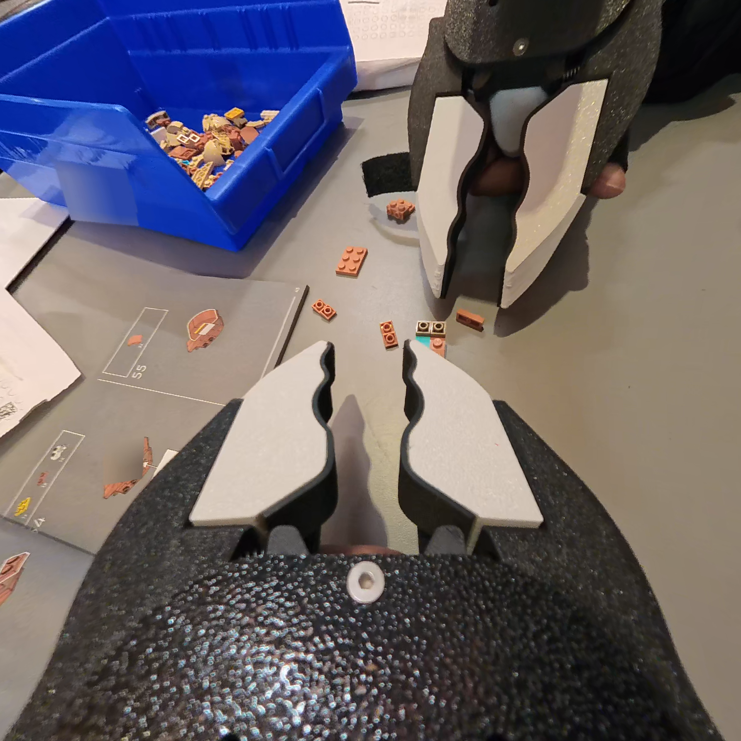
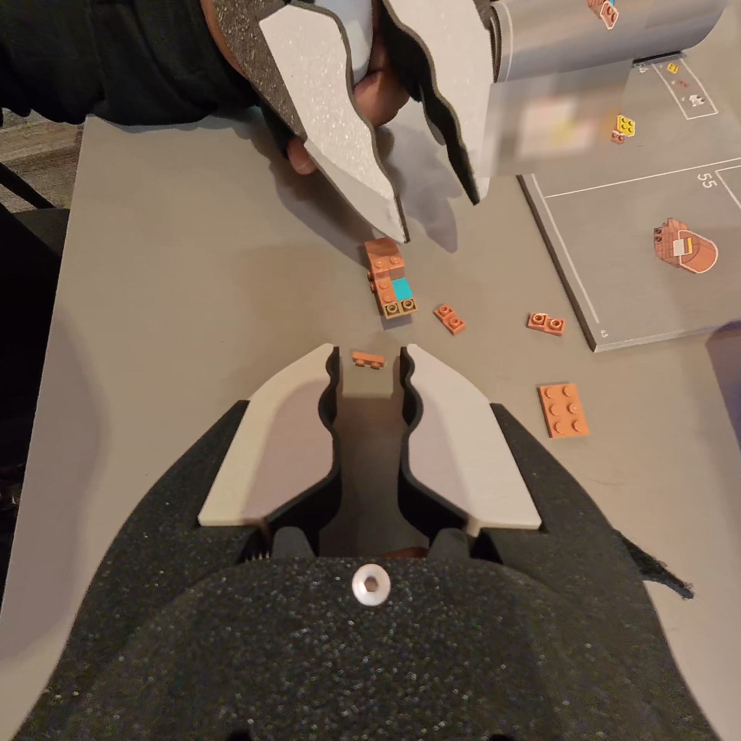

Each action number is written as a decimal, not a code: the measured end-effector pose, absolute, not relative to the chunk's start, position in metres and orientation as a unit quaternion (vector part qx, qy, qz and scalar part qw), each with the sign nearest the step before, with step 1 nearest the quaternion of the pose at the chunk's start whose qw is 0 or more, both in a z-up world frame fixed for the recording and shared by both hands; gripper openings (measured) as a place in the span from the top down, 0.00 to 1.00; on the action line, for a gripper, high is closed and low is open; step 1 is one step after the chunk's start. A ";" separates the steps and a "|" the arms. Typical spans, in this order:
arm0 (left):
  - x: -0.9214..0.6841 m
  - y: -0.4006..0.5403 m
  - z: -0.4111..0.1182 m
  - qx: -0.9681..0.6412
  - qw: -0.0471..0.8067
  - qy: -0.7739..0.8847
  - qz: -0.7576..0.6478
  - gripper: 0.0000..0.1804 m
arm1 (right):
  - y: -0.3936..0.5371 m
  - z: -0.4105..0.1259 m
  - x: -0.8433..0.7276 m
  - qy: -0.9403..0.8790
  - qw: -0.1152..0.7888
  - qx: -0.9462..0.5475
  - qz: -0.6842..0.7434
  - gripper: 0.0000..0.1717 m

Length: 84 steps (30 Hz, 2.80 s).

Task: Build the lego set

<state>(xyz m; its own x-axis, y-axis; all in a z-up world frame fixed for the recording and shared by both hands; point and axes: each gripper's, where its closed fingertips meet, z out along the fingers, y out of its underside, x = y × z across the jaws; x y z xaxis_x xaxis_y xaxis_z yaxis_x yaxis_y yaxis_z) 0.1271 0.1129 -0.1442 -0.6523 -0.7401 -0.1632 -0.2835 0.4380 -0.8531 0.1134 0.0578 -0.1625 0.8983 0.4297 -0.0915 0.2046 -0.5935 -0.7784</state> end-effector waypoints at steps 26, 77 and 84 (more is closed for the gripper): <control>0.126 0.113 -0.148 -0.307 0.288 0.813 -0.402 0.83 | 0.057 -0.162 0.112 -0.185 0.415 -0.880 0.139 0.83; 0.113 0.094 -0.130 -0.231 0.294 0.819 -0.435 0.83 | 0.060 -0.178 0.117 -0.165 0.360 -0.917 0.040 0.86; 0.116 0.110 -0.130 -0.251 0.304 0.831 -0.391 0.85 | 0.060 -0.178 0.116 -0.172 0.360 -0.917 0.031 0.90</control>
<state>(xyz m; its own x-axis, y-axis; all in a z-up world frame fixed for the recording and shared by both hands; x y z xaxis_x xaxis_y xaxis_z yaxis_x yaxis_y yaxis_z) 0.1155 0.1103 -0.1296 -0.6889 -0.6553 -0.3100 -0.1787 0.5680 -0.8034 0.1159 0.0600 -0.1785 0.9386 0.3383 0.0670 0.2937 -0.6821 -0.6697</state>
